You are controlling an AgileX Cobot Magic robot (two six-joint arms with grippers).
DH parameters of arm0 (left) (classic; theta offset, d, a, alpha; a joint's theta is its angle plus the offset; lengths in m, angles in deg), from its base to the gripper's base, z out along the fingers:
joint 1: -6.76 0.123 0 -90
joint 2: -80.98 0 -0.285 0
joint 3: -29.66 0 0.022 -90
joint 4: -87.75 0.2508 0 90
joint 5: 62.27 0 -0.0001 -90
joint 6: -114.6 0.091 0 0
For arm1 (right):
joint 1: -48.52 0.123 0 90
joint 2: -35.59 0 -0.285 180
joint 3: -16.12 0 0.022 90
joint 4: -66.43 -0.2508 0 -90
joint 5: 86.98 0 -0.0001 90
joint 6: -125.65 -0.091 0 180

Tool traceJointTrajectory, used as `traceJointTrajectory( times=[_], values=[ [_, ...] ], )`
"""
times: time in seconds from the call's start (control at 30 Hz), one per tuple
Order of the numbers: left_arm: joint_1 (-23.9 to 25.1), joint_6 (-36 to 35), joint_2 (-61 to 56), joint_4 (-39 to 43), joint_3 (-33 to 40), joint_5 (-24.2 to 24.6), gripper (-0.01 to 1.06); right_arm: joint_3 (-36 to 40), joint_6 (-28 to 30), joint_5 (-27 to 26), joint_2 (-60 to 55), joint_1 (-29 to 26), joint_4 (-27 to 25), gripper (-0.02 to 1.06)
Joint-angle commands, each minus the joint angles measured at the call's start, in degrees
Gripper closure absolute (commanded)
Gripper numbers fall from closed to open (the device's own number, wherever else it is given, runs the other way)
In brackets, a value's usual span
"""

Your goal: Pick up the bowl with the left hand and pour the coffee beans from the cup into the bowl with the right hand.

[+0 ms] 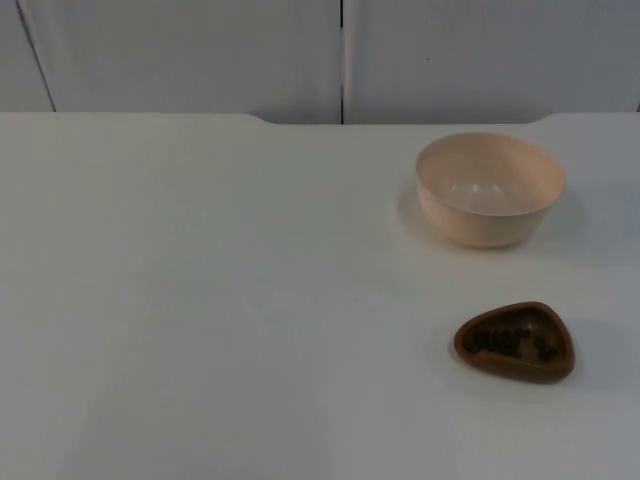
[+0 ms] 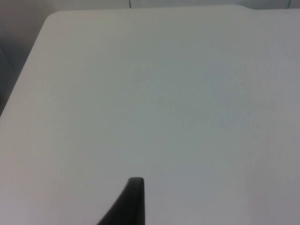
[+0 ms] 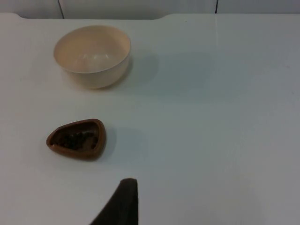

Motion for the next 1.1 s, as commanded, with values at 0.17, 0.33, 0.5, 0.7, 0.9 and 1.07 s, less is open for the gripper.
traceJointTrajectory(
  times=[0.17, 0.33, 0.5, 0.7, 0.9, 1.07],
  values=[
    [0.1, -0.3, 2.8, -1.6, -1.6, -2.5, 0.00, 0.0, 0.2, -0.3, 0.2, -0.3, 0.0, -0.01],
    [0.1, -0.2, 5.9, -3.9, -2.1, -5.9, 0.00, 0.0, 0.2, -0.3, 0.2, -0.3, 0.0, -0.01],
    [0.1, -0.2, 8.7, -5.8, -2.1, -7.6, 0.00, 0.0, 0.2, -0.3, 0.2, -0.3, 0.0, -0.01],
    [0.1, 0.3, 12.3, -9.1, -2.1, -11.3, 0.00, 0.0, 0.2, -0.3, 0.2, -0.3, 0.0, -0.01],
    [0.1, 3.3, 15.1, -14.0, -2.1, -15.0, 0.00, 0.0, 0.2, -0.3, 0.2, -0.3, 0.0, -0.01],
    [0.1, 4.3, 17.0, -14.5, -4.1, -15.8, 0.00, 0.0, 0.2, -0.3, 0.2, -0.3, 0.0, -0.01]
  ],
)
